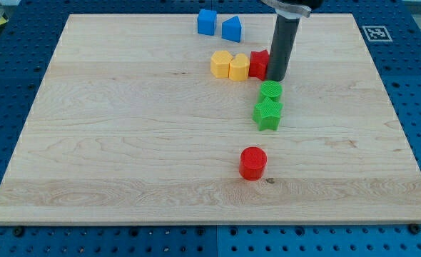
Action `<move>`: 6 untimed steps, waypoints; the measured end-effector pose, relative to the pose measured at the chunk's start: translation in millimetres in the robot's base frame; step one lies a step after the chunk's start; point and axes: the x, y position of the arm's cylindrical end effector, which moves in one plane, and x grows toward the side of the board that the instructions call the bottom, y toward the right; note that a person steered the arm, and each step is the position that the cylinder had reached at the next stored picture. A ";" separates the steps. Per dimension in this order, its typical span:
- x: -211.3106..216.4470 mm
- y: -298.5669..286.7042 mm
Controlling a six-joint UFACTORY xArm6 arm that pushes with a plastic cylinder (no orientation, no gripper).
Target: Move the green circle towards the top right side
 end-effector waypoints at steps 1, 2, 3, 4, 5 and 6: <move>5.7 -22.9; 5.7 -23.1; 15.3 -28.0; 29.1 -50.8; 37.1 -46.7; 54.3 -34.6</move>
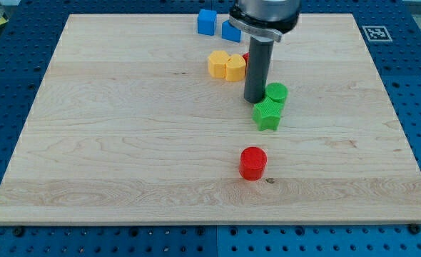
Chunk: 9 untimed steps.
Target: Move the green circle towards the top right side
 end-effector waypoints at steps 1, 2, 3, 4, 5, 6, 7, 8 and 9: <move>17.1 6.2; 20.2 22.3; 20.2 38.1; -9.5 42.2; -8.4 61.0; 15.4 68.4; 9.1 79.3; -13.4 89.0; -27.1 90.1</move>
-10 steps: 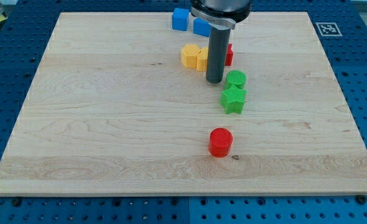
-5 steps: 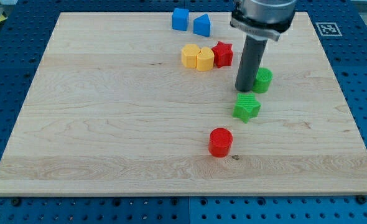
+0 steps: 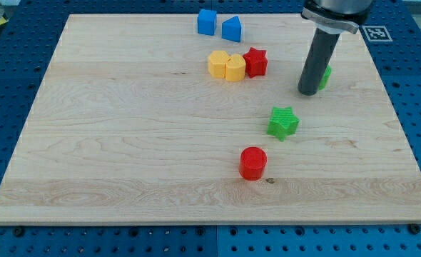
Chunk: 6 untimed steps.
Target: Move the green circle towards the top right side
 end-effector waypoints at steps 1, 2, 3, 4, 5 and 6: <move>-18.3 10.8; -16.9 28.4; -18.6 43.9; -26.2 52.1; -52.7 57.7; -50.5 85.4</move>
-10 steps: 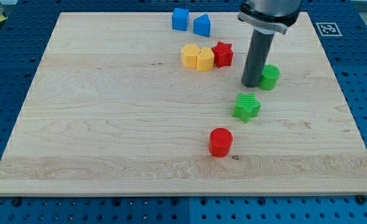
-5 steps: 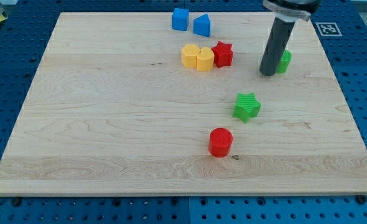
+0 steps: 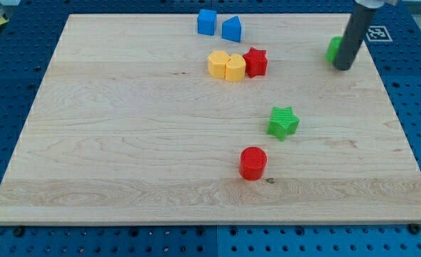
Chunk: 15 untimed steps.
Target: Move the green circle towards the top right side
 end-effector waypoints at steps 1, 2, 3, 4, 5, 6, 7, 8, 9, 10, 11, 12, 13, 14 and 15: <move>-1.8 14.6; -0.3 13.1; -6.8 -8.6; -39.2 -15.3; -46.1 -15.3; -61.6 -15.3; -64.8 -19.1; -64.8 -22.9; -64.8 -34.4; -71.4 -39.8; -75.2 -39.8; -75.8 -33.1; -82.2 -21.9; -81.8 -20.4; -71.3 -34.3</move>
